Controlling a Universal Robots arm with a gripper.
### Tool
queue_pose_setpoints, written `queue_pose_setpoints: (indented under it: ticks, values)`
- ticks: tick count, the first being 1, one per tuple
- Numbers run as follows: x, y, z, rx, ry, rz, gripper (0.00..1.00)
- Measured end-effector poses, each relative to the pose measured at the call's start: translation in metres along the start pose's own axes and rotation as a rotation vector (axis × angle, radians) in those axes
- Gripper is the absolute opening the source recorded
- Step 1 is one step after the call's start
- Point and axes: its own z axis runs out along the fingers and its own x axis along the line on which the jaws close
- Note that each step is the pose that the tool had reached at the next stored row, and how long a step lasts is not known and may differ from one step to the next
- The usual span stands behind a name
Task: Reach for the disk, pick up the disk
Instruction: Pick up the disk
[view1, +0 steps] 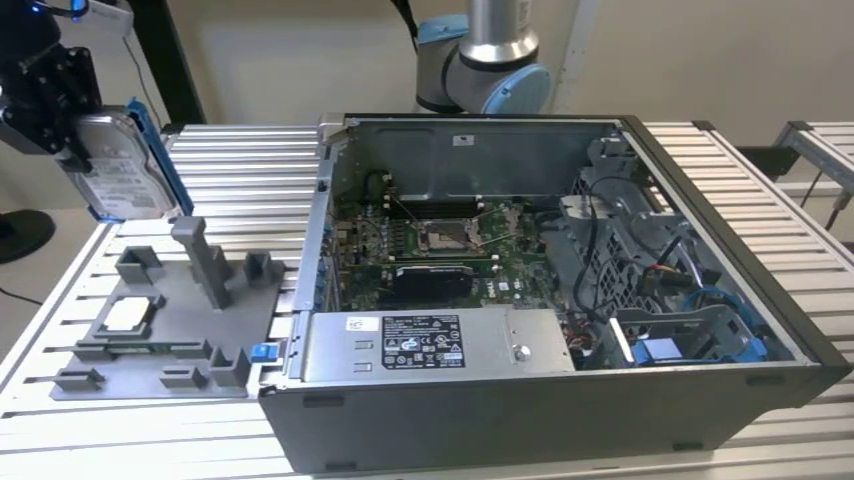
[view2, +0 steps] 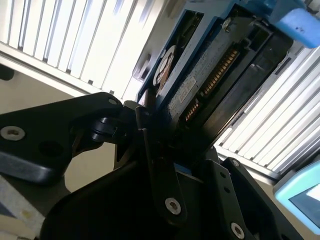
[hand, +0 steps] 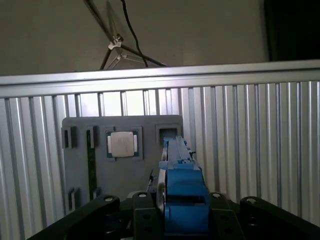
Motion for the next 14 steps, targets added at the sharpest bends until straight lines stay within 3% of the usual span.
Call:
queue_pose_setpoints:
  ticks: [14]
  values:
    - [-0.0014, 0.0003, -0.0244, 0.0000, 0.0000, 0.000, 0.00]
